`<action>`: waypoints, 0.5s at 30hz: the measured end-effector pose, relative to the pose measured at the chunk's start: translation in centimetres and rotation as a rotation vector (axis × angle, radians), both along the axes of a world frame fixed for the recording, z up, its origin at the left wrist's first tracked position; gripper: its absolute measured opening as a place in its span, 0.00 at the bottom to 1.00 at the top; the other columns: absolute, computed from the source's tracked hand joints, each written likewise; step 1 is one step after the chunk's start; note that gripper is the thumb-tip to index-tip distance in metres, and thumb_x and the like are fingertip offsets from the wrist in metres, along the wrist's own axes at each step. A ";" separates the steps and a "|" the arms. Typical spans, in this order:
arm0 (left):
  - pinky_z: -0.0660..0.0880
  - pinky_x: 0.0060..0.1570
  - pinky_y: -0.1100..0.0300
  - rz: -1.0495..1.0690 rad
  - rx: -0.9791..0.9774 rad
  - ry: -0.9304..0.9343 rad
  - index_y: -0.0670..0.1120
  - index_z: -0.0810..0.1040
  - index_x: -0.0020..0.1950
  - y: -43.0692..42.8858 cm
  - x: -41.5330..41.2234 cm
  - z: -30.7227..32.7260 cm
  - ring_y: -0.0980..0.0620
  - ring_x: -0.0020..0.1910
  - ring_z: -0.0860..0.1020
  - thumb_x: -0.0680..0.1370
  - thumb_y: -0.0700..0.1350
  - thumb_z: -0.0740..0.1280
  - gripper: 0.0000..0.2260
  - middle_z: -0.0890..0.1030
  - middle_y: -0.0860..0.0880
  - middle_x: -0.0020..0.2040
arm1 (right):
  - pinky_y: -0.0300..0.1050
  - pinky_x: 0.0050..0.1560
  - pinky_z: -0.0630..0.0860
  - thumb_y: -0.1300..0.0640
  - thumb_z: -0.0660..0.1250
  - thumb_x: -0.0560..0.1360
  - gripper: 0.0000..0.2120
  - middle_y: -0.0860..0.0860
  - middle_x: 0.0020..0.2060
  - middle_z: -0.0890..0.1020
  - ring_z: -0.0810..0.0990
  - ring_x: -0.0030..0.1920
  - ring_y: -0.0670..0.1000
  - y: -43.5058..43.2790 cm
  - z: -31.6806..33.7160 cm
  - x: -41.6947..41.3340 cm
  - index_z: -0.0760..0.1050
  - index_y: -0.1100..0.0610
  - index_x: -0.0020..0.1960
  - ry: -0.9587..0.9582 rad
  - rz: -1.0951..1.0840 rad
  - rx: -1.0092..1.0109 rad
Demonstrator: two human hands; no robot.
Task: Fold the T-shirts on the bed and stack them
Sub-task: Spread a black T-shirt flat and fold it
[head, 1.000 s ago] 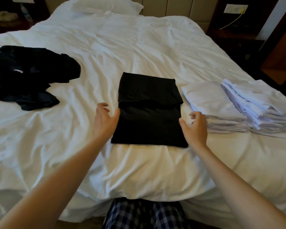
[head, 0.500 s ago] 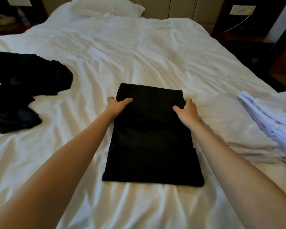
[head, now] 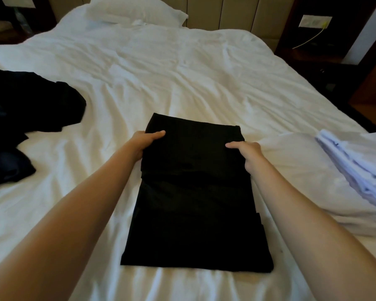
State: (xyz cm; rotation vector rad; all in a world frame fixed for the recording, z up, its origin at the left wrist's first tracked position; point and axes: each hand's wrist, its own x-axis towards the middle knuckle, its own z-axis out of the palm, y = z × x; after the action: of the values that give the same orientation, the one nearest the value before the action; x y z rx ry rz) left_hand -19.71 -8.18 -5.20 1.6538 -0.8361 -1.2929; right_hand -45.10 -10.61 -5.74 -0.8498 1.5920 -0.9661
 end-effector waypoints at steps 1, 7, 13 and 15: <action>0.75 0.47 0.55 0.006 -0.047 -0.006 0.37 0.72 0.64 0.4 0.0 0.3 0.46 0.49 0.78 0.76 0.45 0.69 0.20 0.78 0.41 0.57 | 0.48 0.45 0.74 0.65 0.72 0.69 0.15 0.54 0.41 0.78 0.77 0.42 0.54 0.4 0.5 0.0 0.74 0.63 0.54 -0.025 0.002 -0.023; 0.75 0.44 0.62 -0.066 -0.270 -0.112 0.43 0.75 0.61 4.3 0.2 3.0 0.50 0.48 0.79 0.77 0.42 0.68 0.13 0.80 0.49 0.49 | 0.42 0.39 0.77 0.68 0.71 0.69 0.12 0.51 0.41 0.80 0.80 0.41 0.50 4.3 3.2 -0.9 0.76 0.59 0.52 -0.079 0.032 -0.234; 0.73 0.39 0.67 -0.138 -0.390 -0.220 0.43 0.78 0.49 10.7 0.9 2.2 0.55 0.37 0.77 0.73 0.32 0.68 0.08 0.78 0.50 0.39 | 0.40 0.41 0.76 0.73 0.67 0.71 0.12 0.50 0.40 0.78 0.78 0.40 0.46 9.1 2.8 -2.8 0.73 0.60 0.50 -0.052 0.077 -0.375; 0.74 0.39 0.72 -0.183 -0.432 -0.282 0.46 0.79 0.45 12.9 1.2 1.3 0.62 0.36 0.79 0.72 0.31 0.69 0.10 0.80 0.51 0.40 | 0.40 0.45 0.73 0.73 0.62 0.74 0.08 0.50 0.37 0.76 0.74 0.38 0.46 10.5 2.1 -3.3 0.72 0.61 0.45 0.016 0.085 -0.433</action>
State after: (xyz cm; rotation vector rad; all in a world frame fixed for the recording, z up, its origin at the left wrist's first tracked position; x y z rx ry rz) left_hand -18.55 4.76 -3.92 1.4483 -1.3588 -0.9197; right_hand -48.38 -0.13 -3.69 -1.2126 1.3654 -1.2678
